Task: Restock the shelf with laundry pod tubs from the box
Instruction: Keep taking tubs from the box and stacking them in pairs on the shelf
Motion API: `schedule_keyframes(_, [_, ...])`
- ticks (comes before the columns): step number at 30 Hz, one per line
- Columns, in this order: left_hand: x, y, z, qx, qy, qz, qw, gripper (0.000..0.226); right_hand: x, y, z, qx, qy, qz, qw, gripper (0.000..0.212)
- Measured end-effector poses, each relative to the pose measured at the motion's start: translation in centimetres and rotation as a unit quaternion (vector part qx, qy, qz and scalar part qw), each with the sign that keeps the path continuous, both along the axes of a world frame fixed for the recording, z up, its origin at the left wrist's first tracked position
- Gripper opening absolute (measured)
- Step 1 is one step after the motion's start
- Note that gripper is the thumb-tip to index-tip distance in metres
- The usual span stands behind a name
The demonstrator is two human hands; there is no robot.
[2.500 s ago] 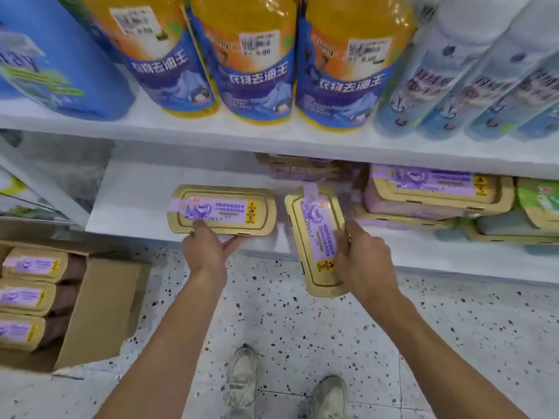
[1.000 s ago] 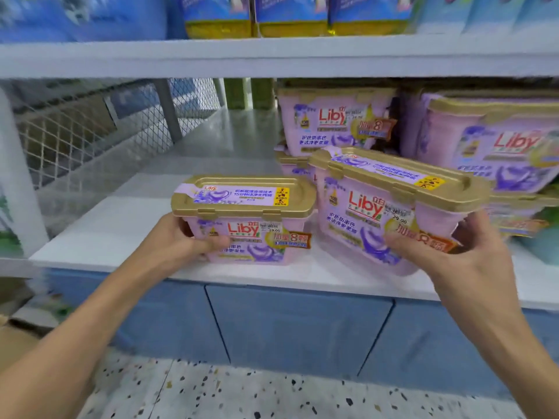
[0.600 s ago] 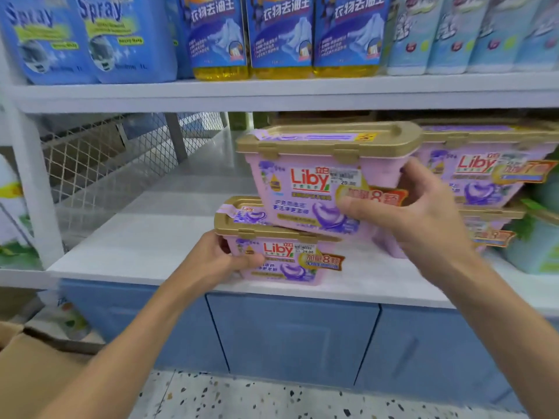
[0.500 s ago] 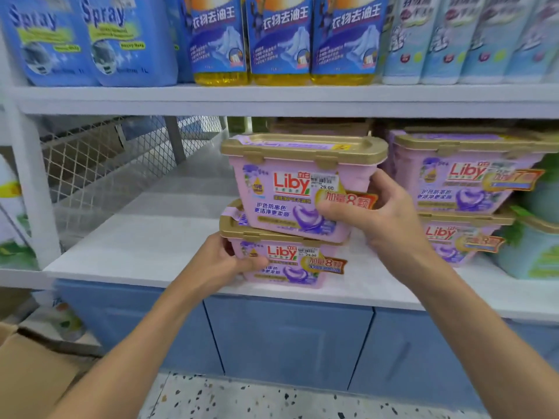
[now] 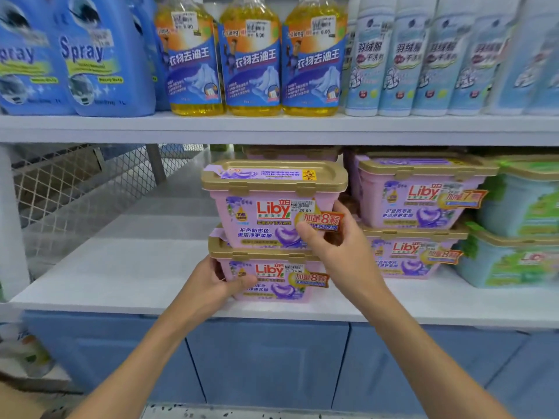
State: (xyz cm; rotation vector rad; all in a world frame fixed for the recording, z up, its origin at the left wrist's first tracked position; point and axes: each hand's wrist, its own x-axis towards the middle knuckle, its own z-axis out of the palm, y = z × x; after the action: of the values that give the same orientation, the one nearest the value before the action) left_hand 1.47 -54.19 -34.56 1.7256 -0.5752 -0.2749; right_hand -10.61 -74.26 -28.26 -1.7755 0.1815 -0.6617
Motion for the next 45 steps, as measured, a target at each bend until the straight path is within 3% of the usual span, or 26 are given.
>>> schedule_keyframes(3, [0.0, -1.4, -0.3, -0.032, -0.001, 0.020, 0.999, 0.047, -1.1, 1.3, -3.3, -0.002, -0.011, -0.057, 0.998, 0.056])
schedule_keyframes(7, [0.2, -3.6, -0.5, -0.068, 0.012, 0.036, 0.997, 0.048, -0.8, 1.1, -5.7, -0.020, 0.018, -0.056, 0.998, 0.056])
schedule_keyframes(22, [2.0, -6.5, -0.6, -0.081, 0.026, 0.031, 0.996, 0.046, 3.3, -2.7, -7.7, -0.020, 0.012, -0.092, 0.995, 0.039])
schedule_keyframes(34, [2.1, -6.8, -0.8, -0.070, 0.028, 0.041, 0.996, 0.046, 3.8, -3.4, -8.2, -0.032, 0.024, -0.101, 0.994, 0.040])
schedule_keyframes(39, [1.8, -6.7, -0.9, -0.046, 0.007, 0.084, 0.995, 0.039, 3.6, -3.1, -8.3, -0.041, 0.025, -0.114, 0.992, 0.037])
schedule_keyframes(45, [1.4, -6.3, -0.1, 0.046, -0.050, 0.131, 0.989, 0.030, 3.4, -3.0, -8.2, -0.063, 0.037, -0.115, 0.991, 0.034])
